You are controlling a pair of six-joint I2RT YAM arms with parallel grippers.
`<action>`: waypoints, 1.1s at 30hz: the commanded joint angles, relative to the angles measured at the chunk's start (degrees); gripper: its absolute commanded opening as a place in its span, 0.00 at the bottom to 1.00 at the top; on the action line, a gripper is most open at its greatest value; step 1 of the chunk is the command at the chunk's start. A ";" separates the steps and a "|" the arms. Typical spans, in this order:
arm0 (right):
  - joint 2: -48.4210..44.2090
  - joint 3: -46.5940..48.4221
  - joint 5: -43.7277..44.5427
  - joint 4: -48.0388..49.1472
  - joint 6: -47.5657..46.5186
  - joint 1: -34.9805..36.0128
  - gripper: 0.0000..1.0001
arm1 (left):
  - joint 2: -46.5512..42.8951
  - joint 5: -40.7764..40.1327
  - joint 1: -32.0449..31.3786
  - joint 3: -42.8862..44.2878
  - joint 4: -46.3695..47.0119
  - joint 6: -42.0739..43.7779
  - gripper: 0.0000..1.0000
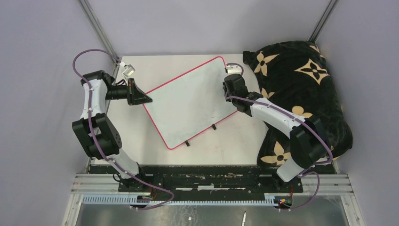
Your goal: Erase the whiteboard
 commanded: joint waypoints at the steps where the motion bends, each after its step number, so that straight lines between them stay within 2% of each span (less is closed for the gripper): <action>1: 0.92 0.95 -6.77 4.00 -0.19 2.18 0.01 | -1.78 -2.72 -0.74 -0.47 0.92 2.17 0.03; 11: 2.14 1.45 -12.82 8.81 0.61 9.18 0.01 | -1.78 -2.78 -0.77 -0.73 0.91 2.25 0.03; 19: 5.04 4.48 -13.31 8.97 0.59 16.57 0.01 | -1.71 -2.89 -0.80 -1.08 0.88 2.43 0.03; 25: 5.28 5.22 -13.54 9.19 0.98 18.81 0.01 | -1.85 -3.11 -0.80 -0.92 0.88 2.34 0.03; 28: 2.00 3.94 -12.03 7.97 0.54 19.03 0.01 | -1.82 -3.14 -0.77 -1.00 0.91 2.34 0.03; 33: -3.31 4.14 -2.67 1.21 -2.32 18.98 0.01 | -1.80 -3.19 -0.78 -0.77 0.90 2.01 0.03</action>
